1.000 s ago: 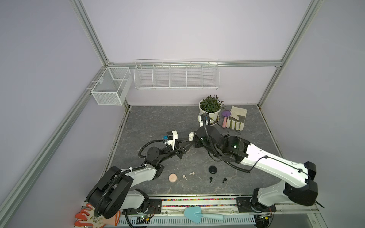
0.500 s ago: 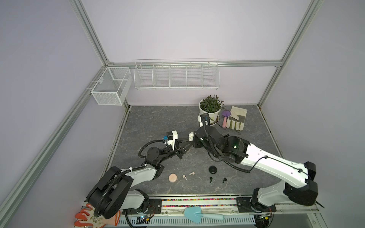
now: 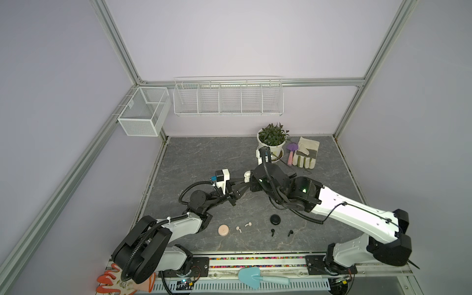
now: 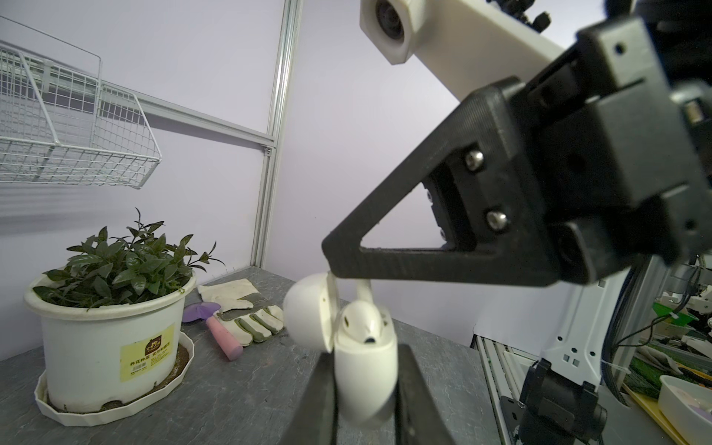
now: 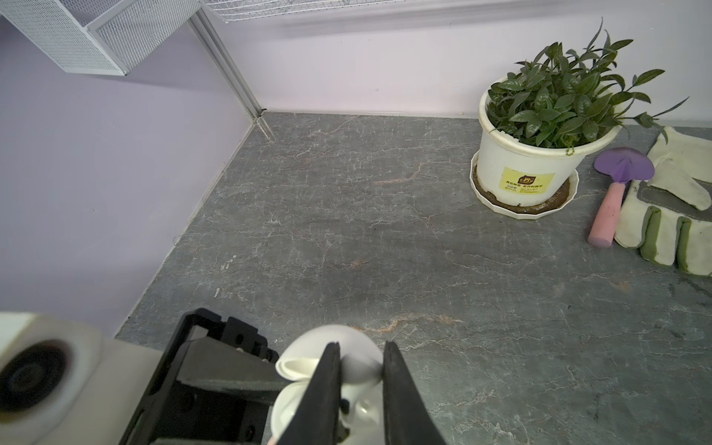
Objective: Insert wireless bluetooth earbuds into charging case
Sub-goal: Insert the wireless bluetooth earbud into the charging case.
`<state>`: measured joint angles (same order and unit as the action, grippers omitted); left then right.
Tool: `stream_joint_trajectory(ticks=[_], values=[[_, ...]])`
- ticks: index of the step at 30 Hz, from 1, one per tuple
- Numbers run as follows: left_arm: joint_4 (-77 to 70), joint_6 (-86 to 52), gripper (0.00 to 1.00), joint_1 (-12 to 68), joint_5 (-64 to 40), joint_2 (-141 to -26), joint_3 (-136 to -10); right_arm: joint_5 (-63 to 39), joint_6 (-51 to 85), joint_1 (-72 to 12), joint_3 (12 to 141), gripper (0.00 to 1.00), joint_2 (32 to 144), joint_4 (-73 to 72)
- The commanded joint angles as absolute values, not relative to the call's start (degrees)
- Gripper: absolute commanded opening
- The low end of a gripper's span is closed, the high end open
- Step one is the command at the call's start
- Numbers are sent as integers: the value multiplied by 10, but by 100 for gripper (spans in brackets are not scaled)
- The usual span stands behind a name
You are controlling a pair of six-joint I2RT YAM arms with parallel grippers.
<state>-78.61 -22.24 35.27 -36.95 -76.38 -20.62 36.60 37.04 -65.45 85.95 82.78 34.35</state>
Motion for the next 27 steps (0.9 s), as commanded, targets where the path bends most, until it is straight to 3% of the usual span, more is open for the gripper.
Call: stream_joint_trajectory(ticks=[1, 27], values=[[-811, -218, 0, 354, -377, -752, -200, 375, 366, -660, 873, 21, 816, 329], [-811, -206, 0, 354, -371, -741, -191, 359, 404, -665, 848, 21, 816, 359]])
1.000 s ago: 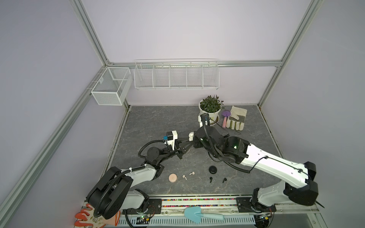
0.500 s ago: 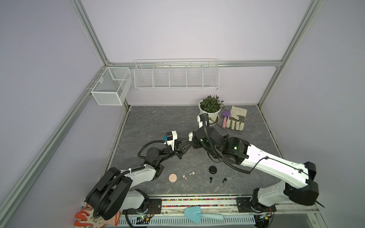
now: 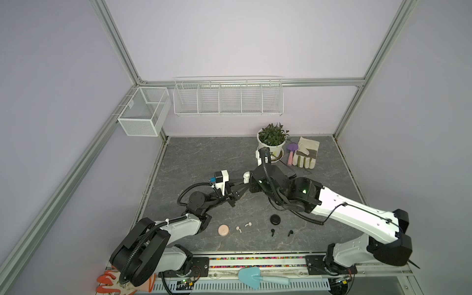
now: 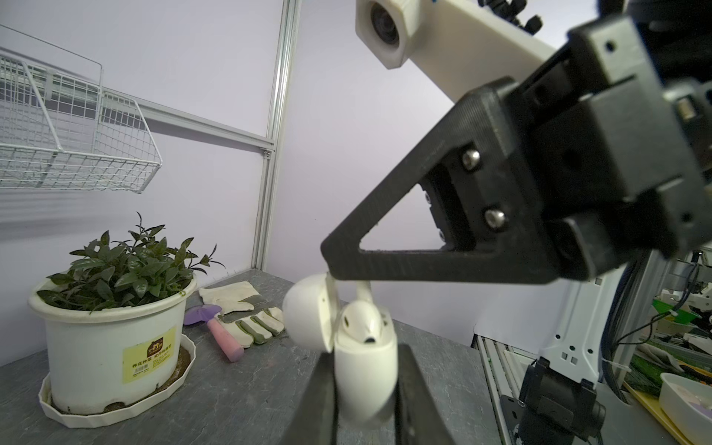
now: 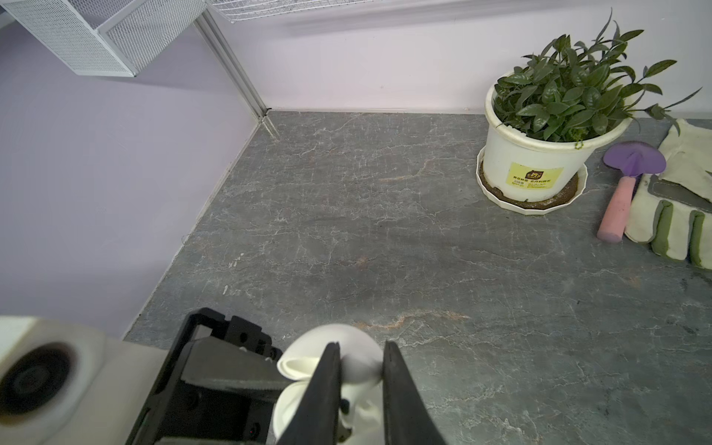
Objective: Insert wireless bluetooth earbuds into charging case
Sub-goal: Insert the wireless bluetooth earbud into the charging case.
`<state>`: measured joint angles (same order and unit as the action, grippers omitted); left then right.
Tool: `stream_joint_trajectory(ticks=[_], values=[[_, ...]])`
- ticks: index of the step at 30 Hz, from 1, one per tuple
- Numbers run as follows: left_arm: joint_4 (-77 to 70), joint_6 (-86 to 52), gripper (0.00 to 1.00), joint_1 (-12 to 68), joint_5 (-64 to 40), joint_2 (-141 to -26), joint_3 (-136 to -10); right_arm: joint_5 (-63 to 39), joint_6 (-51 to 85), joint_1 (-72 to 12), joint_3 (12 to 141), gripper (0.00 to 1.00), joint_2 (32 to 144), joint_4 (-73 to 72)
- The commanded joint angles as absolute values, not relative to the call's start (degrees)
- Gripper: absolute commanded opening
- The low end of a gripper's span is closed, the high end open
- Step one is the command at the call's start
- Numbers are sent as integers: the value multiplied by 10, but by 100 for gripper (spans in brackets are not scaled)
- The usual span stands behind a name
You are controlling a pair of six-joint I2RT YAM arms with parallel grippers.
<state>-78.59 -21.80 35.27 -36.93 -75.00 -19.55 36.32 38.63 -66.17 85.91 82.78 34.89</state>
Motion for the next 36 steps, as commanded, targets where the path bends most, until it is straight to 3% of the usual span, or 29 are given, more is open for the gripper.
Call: stream_joint_trajectory(ticks=[1, 22, 36], values=[[-811, -206, 0, 354, -371, -741, -192, 358, 405, -665, 848, 21, 816, 360], [-811, -207, 0, 354, -374, -740, -192, 335, 420, -665, 849, 21, 823, 346], [-812, -205, 0, 354, -372, -738, -192, 348, 415, -663, 851, 33, 814, 359]])
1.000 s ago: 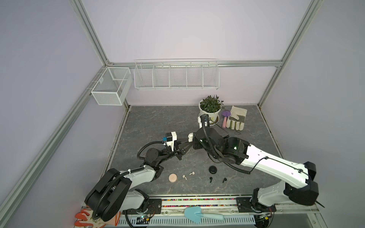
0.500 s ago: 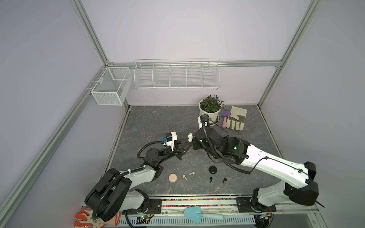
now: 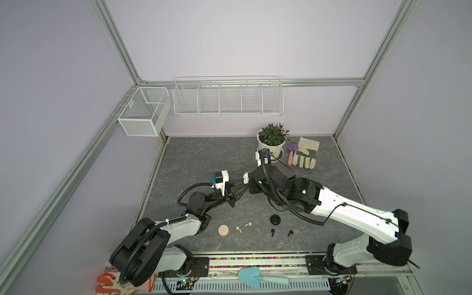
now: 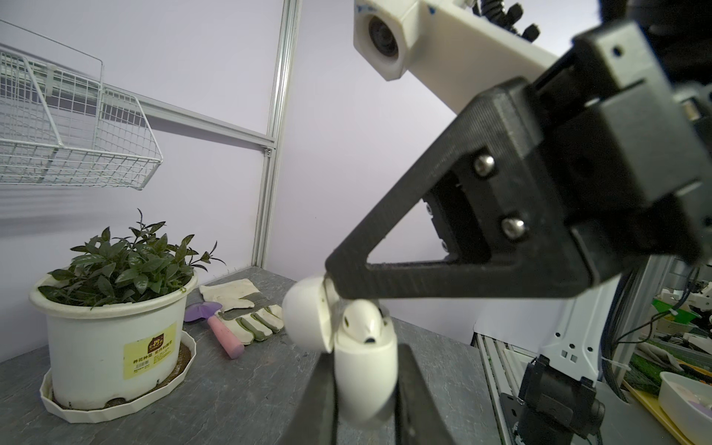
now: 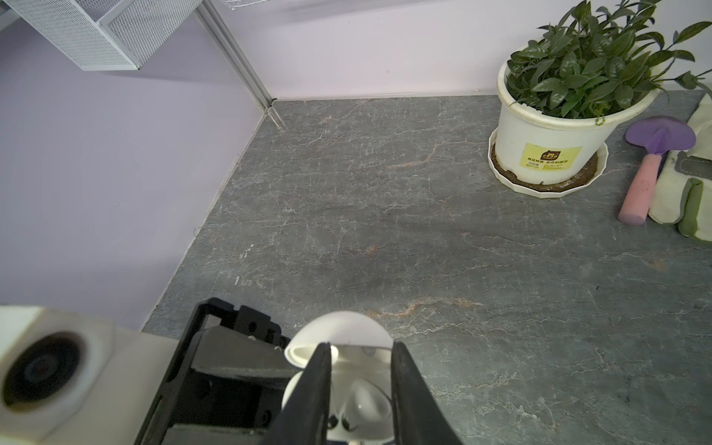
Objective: Insert wireless bluetooth earbuds into charging case
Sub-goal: Insert the wireless bluetooth earbud into the charging case.
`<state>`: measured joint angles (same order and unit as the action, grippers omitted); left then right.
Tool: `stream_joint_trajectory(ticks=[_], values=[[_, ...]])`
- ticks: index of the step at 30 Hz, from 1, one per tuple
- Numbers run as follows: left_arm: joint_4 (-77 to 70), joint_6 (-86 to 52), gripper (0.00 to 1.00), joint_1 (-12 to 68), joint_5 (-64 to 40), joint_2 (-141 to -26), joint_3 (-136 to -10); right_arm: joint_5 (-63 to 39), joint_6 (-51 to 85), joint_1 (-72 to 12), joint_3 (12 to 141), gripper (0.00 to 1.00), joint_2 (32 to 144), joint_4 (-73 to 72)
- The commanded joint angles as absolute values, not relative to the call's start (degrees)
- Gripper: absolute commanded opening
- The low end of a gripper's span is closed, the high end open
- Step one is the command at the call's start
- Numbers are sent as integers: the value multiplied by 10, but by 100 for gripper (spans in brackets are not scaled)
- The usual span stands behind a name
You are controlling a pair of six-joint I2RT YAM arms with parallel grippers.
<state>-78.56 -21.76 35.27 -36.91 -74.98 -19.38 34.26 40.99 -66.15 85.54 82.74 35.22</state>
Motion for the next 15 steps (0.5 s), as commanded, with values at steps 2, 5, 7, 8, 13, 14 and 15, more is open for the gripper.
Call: stream_joint_trajectory(ticks=[2, 5, 7, 8, 13, 14, 15], values=[[-811, -205, 0, 354, -372, -738, -192, 351, 410, -662, 855, 37, 811, 361], [-811, -206, 0, 354, -372, -741, -192, 348, 371, -656, 870, 43, 801, 370], [-811, -208, 0, 354, -375, -742, -193, 298, 302, -637, 879, 48, 784, 374], [-811, -212, 0, 354, -377, -742, -192, 247, 263, -620, 878, 52, 772, 376], [-811, -222, 0, 354, -388, -737, -186, -95, 172, -512, 816, 78, 715, 342], [-810, -226, 0, 354, -390, -739, -184, -148, 166, -494, 809, 81, 715, 339], [-810, -228, 0, 354, -400, -741, -185, -204, 161, -477, 808, 84, 720, 339]])
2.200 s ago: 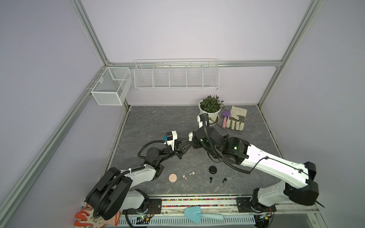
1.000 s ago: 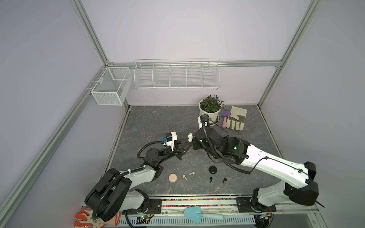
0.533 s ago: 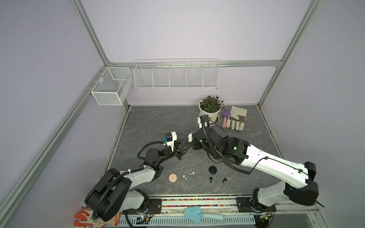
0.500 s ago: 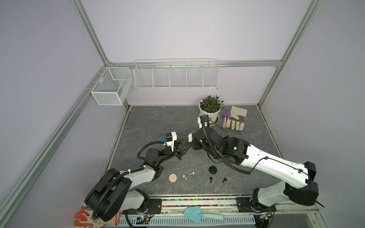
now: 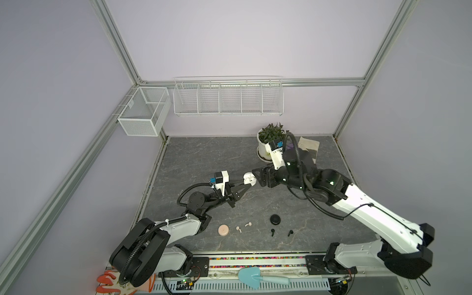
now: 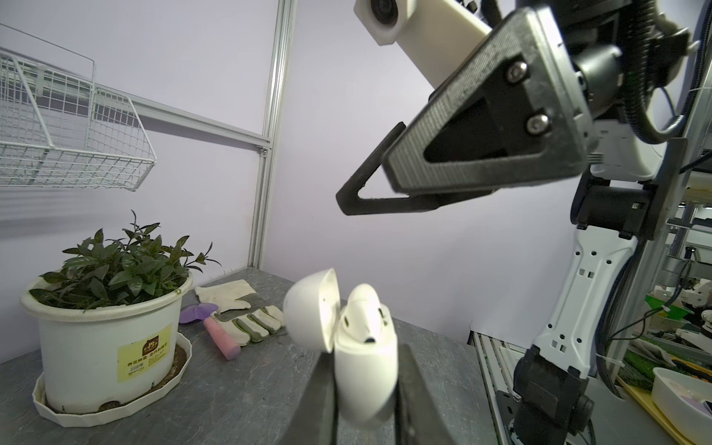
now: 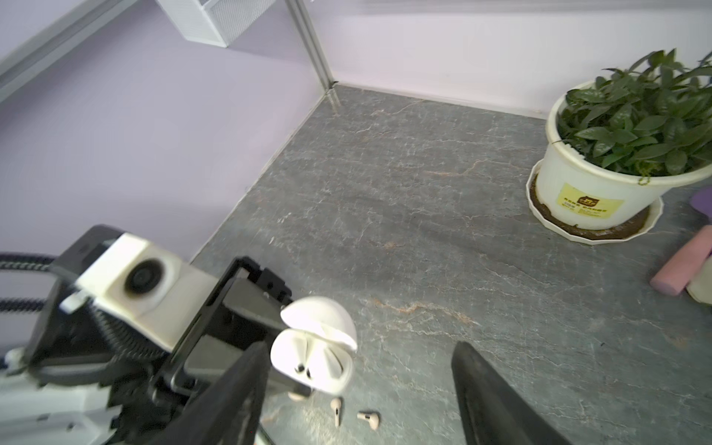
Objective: Insert wireless bluetooth earbuds into charging case
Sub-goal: Insert the wireless bluetooth earbud into the charging case, then close the charging case.
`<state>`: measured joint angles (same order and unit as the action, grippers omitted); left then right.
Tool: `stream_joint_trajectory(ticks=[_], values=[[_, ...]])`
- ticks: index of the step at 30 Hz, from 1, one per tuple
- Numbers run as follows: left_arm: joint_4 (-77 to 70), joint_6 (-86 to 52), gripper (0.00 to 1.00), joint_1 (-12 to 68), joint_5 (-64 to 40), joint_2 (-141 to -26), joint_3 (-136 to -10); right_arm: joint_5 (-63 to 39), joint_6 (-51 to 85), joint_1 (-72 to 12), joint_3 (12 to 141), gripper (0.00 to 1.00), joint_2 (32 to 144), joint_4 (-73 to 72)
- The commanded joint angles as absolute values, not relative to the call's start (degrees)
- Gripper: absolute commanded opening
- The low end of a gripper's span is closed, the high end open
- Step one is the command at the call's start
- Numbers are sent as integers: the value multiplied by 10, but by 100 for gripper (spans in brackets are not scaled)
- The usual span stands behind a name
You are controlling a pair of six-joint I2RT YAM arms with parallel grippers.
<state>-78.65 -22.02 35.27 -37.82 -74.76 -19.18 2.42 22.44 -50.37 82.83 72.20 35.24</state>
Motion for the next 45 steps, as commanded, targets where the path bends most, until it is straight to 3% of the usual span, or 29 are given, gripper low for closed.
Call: stream_joint_trajectory(ticks=[1, 6, 16, 32, 45], values=[[-811, -230, 0, 355, -411, -745, -188, -244, 157, -465, 809, 85, 724, 340], [-811, -240, 0, 354, -462, -761, -204, -348, 142, -437, 799, 93, 745, 327], [-811, -240, 0, 354, -479, -767, -204, -380, 157, -411, 768, 98, 771, 298], [-811, -224, 0, 354, -457, -775, -197, -431, 178, -416, 756, 74, 763, 269], [-811, -215, 0, 354, -441, -793, -193, -423, 189, -422, 746, 71, 742, 268]])
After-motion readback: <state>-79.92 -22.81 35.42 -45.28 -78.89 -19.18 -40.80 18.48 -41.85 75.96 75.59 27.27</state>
